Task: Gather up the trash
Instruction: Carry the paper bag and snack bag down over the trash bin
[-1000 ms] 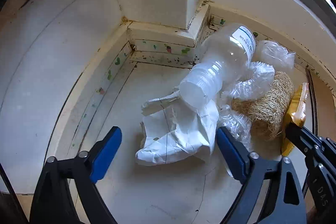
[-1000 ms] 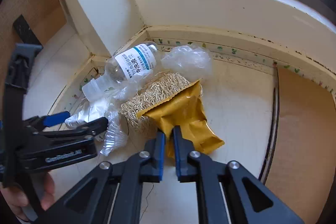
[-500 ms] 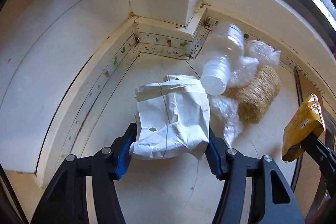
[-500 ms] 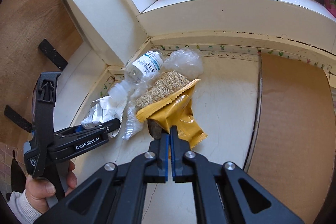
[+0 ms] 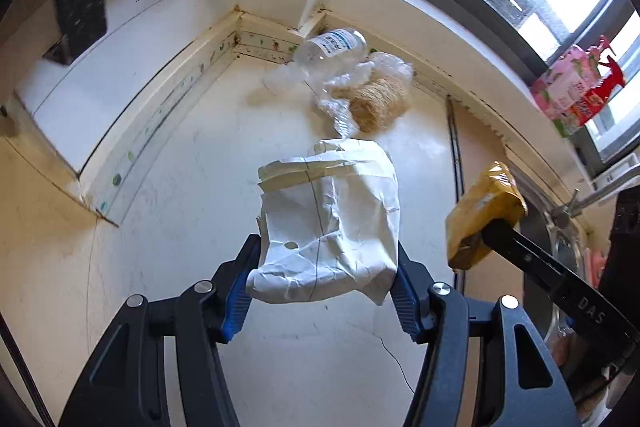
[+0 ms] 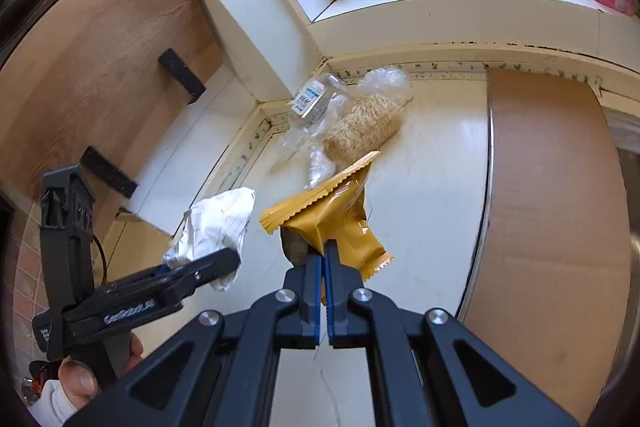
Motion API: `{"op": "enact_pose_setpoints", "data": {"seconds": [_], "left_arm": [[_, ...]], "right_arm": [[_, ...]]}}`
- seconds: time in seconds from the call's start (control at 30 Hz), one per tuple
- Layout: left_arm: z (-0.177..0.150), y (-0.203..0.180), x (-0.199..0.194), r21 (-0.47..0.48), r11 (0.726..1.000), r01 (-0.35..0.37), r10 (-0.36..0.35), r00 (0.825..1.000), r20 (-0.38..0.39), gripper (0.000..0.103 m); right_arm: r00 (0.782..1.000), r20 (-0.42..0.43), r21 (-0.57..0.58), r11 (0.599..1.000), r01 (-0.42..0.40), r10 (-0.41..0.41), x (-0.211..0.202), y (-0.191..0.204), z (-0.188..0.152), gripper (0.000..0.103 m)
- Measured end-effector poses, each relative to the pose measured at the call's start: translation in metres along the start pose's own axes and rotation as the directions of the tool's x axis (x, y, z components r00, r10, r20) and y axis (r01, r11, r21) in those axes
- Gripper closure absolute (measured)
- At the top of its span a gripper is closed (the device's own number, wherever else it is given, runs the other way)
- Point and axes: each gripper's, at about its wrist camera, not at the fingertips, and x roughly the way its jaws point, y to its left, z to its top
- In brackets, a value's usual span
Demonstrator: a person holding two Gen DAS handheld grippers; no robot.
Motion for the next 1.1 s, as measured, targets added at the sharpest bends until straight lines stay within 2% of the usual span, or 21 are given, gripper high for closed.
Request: {"op": "enact_pose_setpoints", "data": {"seconds": [0.13,0.2,0.43,0.67,0.9,1.1], "left_arm": [[-0.033,0.007,-0.030,-0.025,0.996,0.090,-0.090,0.996,-0.015,0.045],[-0.055,0.008,-0.050,-0.030,0.994,0.102,-0.102,0.995,-0.011,0.045],[-0.118,0.021,-0.105,0.002,0.995,0.100,-0.100,0.995,0.021,0.045],[-0.188,0.035,-0.148,0.017,0.996,0.084,-0.085,0.996,0.040,0.045],[-0.260,0.059,-0.150,-0.006,0.999,0.040,-0.040,0.999,0.001,0.045],[-0.317,0.088,-0.118,-0.059,0.998,-0.015,0.008,0.994,-0.112,0.045]], "right_arm": [[1.000,0.007,0.006,1.000,-0.022,0.022,-0.020,0.011,-0.024,0.102],[0.999,0.008,-0.001,1.000,-0.031,0.031,-0.028,0.019,-0.036,0.102],[0.997,-0.008,-0.040,0.996,-0.076,0.075,-0.060,0.055,-0.091,0.102],[0.993,-0.063,-0.084,0.991,-0.101,0.096,-0.086,0.087,-0.161,0.102],[0.983,-0.160,-0.120,0.987,-0.109,0.089,-0.080,0.103,-0.237,0.102],[0.954,-0.296,-0.118,0.989,-0.091,0.052,-0.041,0.096,-0.300,0.102]]}}
